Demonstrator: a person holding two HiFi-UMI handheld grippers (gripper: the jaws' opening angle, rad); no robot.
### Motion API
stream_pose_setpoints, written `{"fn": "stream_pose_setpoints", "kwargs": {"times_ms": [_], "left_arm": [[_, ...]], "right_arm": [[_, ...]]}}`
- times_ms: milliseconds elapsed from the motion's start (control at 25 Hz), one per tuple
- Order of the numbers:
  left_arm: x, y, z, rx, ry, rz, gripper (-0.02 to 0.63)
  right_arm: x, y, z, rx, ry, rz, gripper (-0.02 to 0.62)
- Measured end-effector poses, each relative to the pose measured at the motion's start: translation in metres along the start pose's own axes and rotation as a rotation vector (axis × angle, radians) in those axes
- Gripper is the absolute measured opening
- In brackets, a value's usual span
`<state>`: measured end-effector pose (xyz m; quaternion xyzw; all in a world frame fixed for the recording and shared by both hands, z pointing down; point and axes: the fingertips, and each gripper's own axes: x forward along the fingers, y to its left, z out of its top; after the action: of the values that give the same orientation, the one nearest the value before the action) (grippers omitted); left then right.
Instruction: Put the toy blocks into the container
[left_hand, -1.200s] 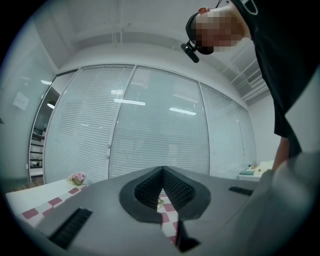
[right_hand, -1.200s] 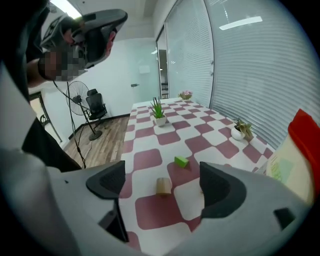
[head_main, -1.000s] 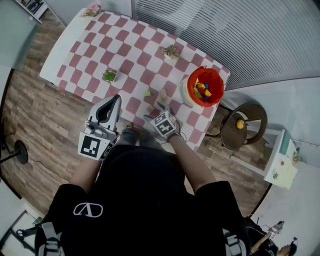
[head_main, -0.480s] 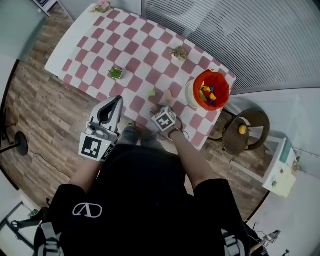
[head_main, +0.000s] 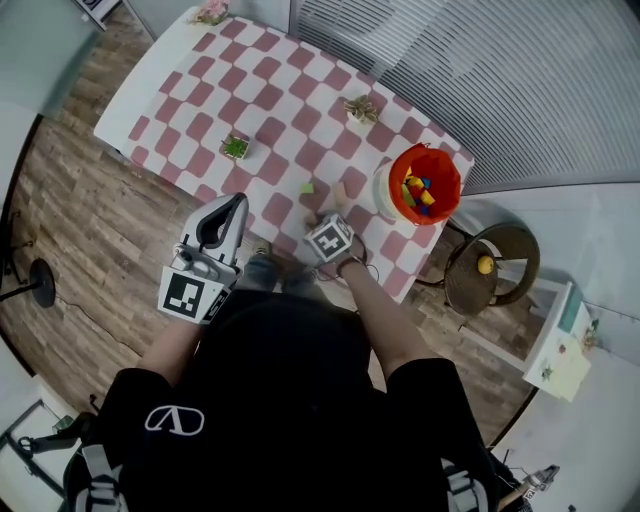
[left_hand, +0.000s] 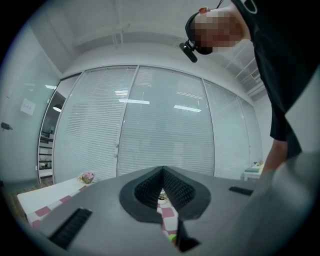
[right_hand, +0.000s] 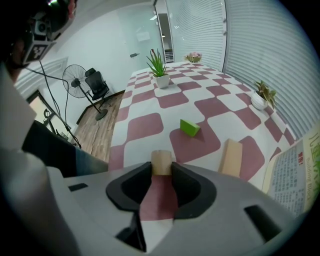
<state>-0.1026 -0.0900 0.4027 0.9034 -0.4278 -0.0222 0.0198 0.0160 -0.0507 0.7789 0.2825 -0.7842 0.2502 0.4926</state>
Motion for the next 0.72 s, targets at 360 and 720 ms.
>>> {"fn": "stream_pose_setpoints", "kwargs": {"times_ms": [360, 720], "left_arm": [[0.006, 0.000, 0.002, -0.009, -0.010, -0.012, 0.006], [0.021, -0.008, 0.007, 0.001, -0.031, -0.061, 0.006]], "right_arm": [[-0.038, -0.005, 0.030, 0.032, -0.163, -0.035, 0.129], [-0.164, -0.024, 0.105, 0.068, -0.551, -0.155, 0.129]]}}
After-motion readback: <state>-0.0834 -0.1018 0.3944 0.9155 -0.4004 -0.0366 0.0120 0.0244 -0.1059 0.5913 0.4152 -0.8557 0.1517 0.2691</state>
